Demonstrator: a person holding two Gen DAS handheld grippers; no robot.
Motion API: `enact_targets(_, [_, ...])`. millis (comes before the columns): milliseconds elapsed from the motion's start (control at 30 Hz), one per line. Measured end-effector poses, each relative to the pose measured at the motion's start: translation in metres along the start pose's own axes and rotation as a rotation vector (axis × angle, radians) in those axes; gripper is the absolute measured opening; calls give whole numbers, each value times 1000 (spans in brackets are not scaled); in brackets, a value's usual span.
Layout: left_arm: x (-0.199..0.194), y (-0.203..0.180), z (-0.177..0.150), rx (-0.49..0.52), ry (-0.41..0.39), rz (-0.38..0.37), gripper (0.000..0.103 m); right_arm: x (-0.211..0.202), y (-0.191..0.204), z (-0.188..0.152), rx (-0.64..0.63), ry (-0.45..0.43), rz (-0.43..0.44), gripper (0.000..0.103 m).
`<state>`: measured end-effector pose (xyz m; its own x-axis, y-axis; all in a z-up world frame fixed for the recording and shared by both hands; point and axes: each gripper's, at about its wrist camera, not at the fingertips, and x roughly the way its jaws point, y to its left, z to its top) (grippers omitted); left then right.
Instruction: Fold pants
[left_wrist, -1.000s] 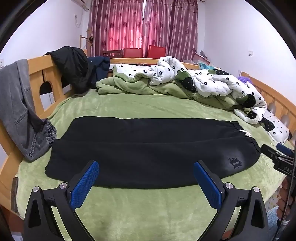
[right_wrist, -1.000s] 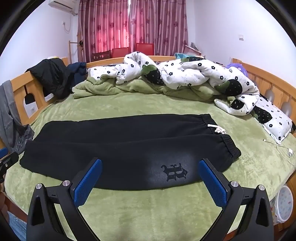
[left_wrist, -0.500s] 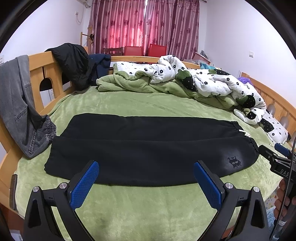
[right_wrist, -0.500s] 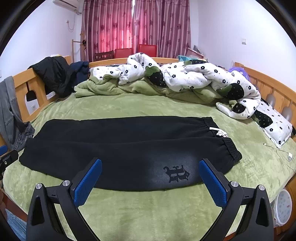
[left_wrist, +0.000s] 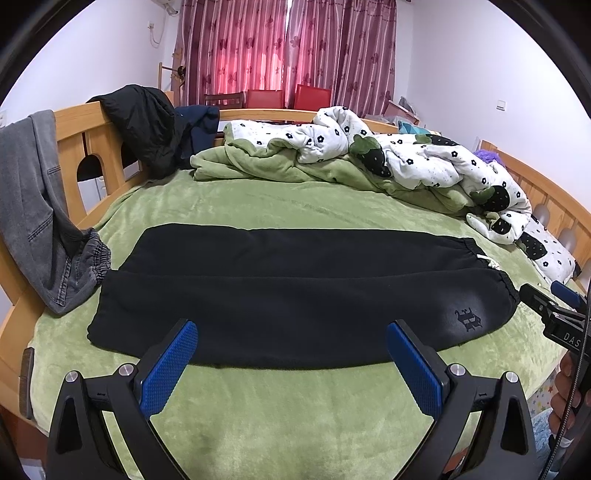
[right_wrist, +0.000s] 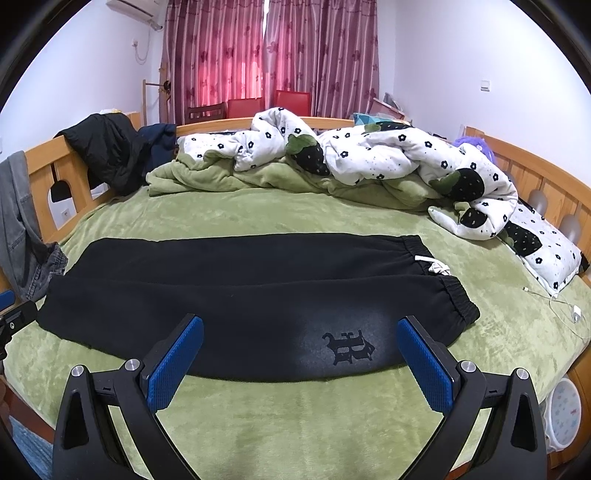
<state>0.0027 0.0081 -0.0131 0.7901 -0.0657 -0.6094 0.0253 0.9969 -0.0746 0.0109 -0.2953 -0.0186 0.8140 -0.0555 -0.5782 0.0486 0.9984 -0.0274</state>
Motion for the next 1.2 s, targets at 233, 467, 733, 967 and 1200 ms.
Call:
enact_targets(233, [1, -3, -1, -4, 4, -3, 103, 0, -1, 0, -1, 0, 0, 102])
enact_targets(467, [1, -4, -1, -3, 3, -3, 103, -1, -2, 2, -1, -1, 0, 102])
enact_targets(733, [2, -3, -1, -3, 4, -2, 103, -2, -2, 3, -3, -3, -3, 102])
enact_targets(967, [2, -2, -1, -3, 4, -3, 103, -3, -3, 4, -9, -7, -6, 102])
enact_targets(1200, [2, -2, -1, -4, 5, -3, 103, -3, -3, 4, -8, -7, -6, 102])
